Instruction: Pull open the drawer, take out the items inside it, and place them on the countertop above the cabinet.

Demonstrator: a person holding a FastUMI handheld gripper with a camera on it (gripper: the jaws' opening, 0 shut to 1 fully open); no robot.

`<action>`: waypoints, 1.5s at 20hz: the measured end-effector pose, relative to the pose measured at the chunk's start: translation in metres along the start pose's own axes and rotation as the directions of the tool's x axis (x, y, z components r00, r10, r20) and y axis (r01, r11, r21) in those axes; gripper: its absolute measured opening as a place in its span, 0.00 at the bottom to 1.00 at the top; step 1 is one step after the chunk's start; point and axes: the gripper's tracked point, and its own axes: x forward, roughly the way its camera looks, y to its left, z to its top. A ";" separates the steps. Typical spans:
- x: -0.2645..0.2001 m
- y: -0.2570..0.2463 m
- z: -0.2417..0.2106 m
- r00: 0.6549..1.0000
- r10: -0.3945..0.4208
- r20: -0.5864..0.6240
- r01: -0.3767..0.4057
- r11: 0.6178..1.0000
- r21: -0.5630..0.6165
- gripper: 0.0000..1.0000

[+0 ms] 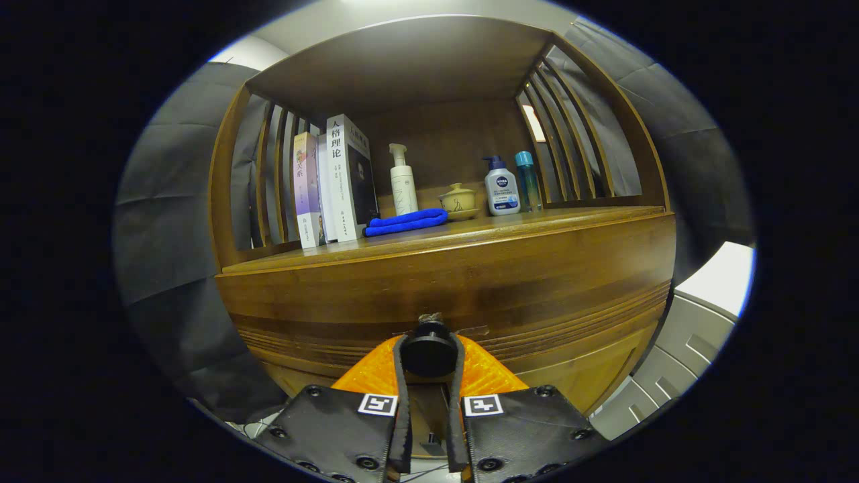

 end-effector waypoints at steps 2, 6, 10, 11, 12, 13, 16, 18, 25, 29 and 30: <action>0.000 0.001 0.000 1.000 -0.001 0.001 0.001 1.000 0.001 0.22; -0.005 0.001 -0.001 1.000 -0.002 0.000 0.002 1.000 -0.014 0.22; -0.018 0.000 -0.004 1.000 0.005 0.012 -0.005 1.000 -0.024 0.22; -0.021 0.000 -0.004 1.000 0.006 0.010 -0.006 1.000 -0.020 0.22; -0.025 0.000 -0.005 1.000 0.008 0.009 -0.008 1.000 -0.016 0.22; -0.030 0.000 -0.005 1.000 0.011 0.008 -0.011 1.000 -0.016 0.22; -0.044 0.000 -0.007 1.000 0.020 0.002 -0.020 0.999 -0.033 0.22; -0.054 0.000 -0.009 1.000 0.022 0.000 -0.022 0.999 -0.040 0.22; -0.086 0.001 -0.014 1.000 0.024 -0.003 -0.024 0.997 -0.078 0.22; -0.104 0.002 -0.018 1.000 0.031 -0.001 -0.031 0.995 -0.094 0.22; -0.105 0.003 -0.022 0.999 0.034 -0.014 -0.036 0.995 -0.095 0.22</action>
